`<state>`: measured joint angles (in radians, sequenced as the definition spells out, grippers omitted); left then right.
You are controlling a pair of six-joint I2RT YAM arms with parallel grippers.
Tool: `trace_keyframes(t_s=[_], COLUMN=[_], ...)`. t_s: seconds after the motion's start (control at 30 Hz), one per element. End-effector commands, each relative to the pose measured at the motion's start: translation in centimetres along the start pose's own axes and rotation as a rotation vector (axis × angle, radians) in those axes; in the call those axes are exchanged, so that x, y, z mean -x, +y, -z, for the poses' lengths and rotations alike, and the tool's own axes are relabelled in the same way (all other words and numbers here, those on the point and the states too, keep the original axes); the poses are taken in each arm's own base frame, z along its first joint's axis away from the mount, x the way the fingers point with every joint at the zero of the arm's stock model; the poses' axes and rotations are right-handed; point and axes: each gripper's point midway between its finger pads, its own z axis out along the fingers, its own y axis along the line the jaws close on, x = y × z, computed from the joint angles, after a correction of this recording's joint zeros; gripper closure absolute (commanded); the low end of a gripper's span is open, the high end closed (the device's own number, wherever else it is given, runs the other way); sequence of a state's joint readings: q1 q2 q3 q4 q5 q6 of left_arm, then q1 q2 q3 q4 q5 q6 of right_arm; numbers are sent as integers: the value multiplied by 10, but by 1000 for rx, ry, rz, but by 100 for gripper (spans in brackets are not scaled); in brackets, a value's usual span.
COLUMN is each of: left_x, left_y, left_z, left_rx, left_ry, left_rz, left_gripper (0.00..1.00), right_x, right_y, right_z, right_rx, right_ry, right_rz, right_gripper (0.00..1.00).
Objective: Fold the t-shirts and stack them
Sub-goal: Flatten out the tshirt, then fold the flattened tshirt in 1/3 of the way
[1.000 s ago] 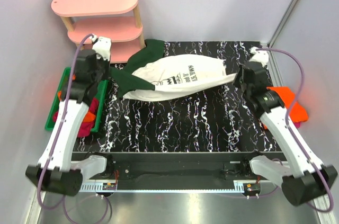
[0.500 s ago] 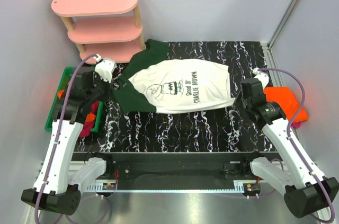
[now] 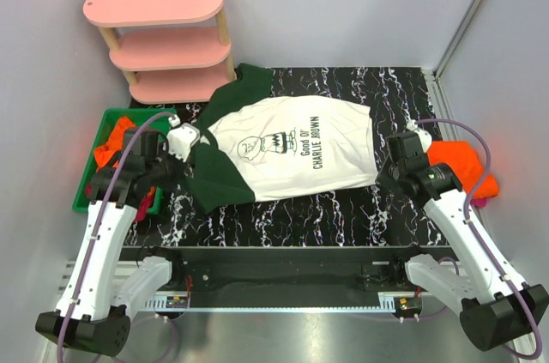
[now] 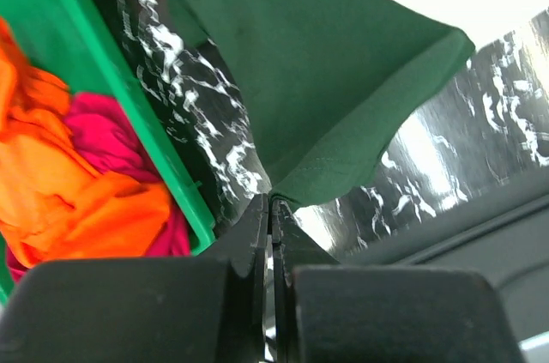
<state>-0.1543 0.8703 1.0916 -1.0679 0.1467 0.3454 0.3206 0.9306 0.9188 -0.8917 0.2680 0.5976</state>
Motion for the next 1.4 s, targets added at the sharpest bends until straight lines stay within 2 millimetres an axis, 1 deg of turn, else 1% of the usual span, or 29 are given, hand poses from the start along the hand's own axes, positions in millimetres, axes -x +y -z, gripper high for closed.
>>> trace_keyframes(t_s=[0.0, 0.03, 0.07, 0.13, 0.17, 0.23, 0.27, 0.43, 0.5, 0.6, 0.63, 0.7, 0.73, 0.8, 0.83, 0.87, 0.9, 0.93, 1.0, 1.03, 1.07, 1.1, 1.13, 1.17, 1.2, 1.27, 1.3, 1.37], left_x=[-6, -10, -12, -19, -21, -27, -29, -43, -48, -55, -52, -48, -40, -30, -20, -16, -6, -2, 1, 8, 9, 14, 15, 16, 19, 22, 24, 28], left_y=[-10, -11, -11, -12, -12, -14, -15, -15, -17, -21, -19, -15, -9, -1, 6, 9, 16, 20, 26, 30, 33, 36, 38, 42, 46, 55, 60, 70], left_z=[9, 11, 13, 16, 17, 20, 21, 29, 30, 25, 23, 20, 16, 14, 8, 5, 1, -4, -16, -22, -28, -33, -36, -39, -45, -48, -53, -56], left_rx=[-51, -54, -51, -51, -52, -55, -56, -33, -34, -44, -37, -15, 8, 41, 60, 71, 95, 106, 114, 127, 129, 136, 141, 150, 156, 180, 188, 209], left_ry=[7, 17, 22, 43, 44, 60, 62, 85, 88, 106, 96, 88, 68, 54, 40, 36, 12, 11, 32, 14, 28, 16, 18, 19, 17, 16, 16, 6], left_rz=[-42, -54, -60, -72, -75, -76, -77, -86, -85, -62, -56, -30, -27, -17, -16, -14, -12, -5, 9, 11, 19, 22, 26, 30, 38, 59, 70, 91], left_gripper=[100, 100, 100, 100, 100, 100, 100, 100, 100, 100, 100, 100, 100, 100, 100, 100, 100, 100, 100, 100, 100, 100, 100, 100, 100, 100, 100, 100], right_x=[-3, -3, -8, -7, -12, -15, -20, -36, -43, -46, -44, -35, -32, -20, -19, -14, -12, -9, -12, -13, -14, -16, -16, -20, -19, -21, -18, -19], right_y=[3, 1, -4, -6, -11, -13, -18, -27, -31, -30, -28, -20, -19, -11, -10, -5, -5, -1, -3, -4, -5, -8, -8, -10, -12, -18, -21, -28], right_z=[20, 23, 27, 34, 38, 43, 46, 56, 55, 52, 50, 47, 43, 37, 31, 26, 20, 15, 3, -1, -6, -10, -13, -16, -17, -20, -20, -21], right_rx=[-5, -14, -35, -53, -74, -88, -107, -123, -132, -127, -126, -101, -110, -99, -113, -102, -123, -116, -146, -158, -170, -194, -197, -209, -220, -241, -257, -282], right_ry=[54, 62, 87, 97, 122, 145, 170, 222, 234, 241, 237, 209, 203, 170, 176, 159, 159, 150, 161, 165, 166, 171, 166, 172, 161, 150, 127, 112], right_rz=[-36, -45, -42, -52, -49, -56, -54, -78, -78, -83, -87, -92, -85, -87, -79, -77, -72, -72, -56, -51, -53, -53, -57, -57, -66, -73, -83, -85], right_gripper=[100, 100, 100, 100, 100, 100, 100, 100, 100, 100, 100, 100, 100, 100, 100, 100, 100, 100, 100, 100, 100, 100, 100, 100, 100, 100, 100, 100])
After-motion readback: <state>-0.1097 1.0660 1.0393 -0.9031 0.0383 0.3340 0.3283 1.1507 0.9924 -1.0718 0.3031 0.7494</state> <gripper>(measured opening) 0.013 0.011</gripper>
